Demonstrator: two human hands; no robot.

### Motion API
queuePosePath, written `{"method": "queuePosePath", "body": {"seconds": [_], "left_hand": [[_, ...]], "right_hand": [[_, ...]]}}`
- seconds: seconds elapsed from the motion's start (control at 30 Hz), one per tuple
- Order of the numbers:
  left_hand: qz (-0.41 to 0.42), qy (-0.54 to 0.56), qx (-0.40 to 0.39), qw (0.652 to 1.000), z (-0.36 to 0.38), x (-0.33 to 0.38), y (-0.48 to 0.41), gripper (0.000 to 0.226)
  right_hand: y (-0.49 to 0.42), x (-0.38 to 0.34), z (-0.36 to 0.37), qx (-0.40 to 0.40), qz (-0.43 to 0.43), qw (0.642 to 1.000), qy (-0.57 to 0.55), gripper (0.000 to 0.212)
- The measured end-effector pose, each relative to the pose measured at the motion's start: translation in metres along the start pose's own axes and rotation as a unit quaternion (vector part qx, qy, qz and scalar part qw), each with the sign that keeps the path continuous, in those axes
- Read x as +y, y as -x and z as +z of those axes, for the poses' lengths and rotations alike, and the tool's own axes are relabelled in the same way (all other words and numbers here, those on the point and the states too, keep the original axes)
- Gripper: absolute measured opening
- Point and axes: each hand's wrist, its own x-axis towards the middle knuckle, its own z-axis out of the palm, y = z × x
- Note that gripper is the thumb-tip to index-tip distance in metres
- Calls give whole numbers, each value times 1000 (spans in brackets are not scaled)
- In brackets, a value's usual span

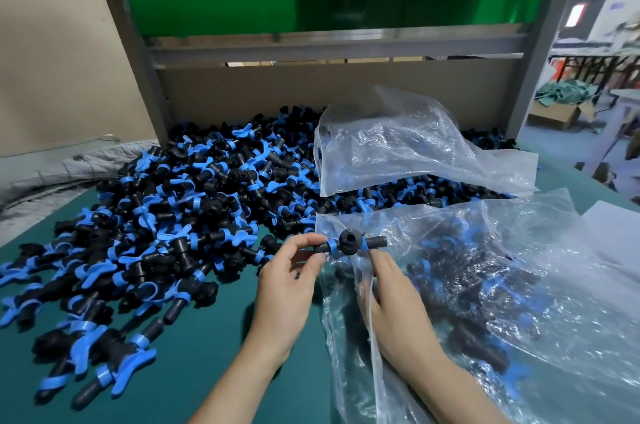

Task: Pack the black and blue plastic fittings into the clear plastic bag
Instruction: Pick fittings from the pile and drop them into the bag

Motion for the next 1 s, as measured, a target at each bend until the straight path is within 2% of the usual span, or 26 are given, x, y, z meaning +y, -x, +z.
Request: {"method": "queuePosePath", "body": {"seconds": [0.37, 0.47, 0.53, 0.7, 0.83, 0.9, 1.0], "left_hand": [[9, -15, 12, 1000, -1, 1, -1, 26], [-17, 38, 58, 997, -4, 1, -6, 22], [-59, 94, 97, 989, -9, 1, -12, 14], [-173, 248, 144, 942, -17, 3, -21, 21], [-298, 394, 127, 860, -21, 7, -24, 28], [-343, 431, 113, 827, -22, 7, -24, 31], [-359, 446, 106, 813, -21, 3, -24, 30]], "right_hand": [[2, -4, -2, -1, 4, 1000, -10, 16], [4, -3, -3, -12, 25, 1000, -10, 53], [6, -5, -5, -16, 13, 1000, -3, 61], [3, -7, -9, -26, -37, 999, 26, 58], [1, -4, -7, -27, -20, 999, 19, 38], [1, -5, -5, -12, -15, 1000, 8, 32], [0, -4, -5, 18, -21, 1000, -9, 31]]}}
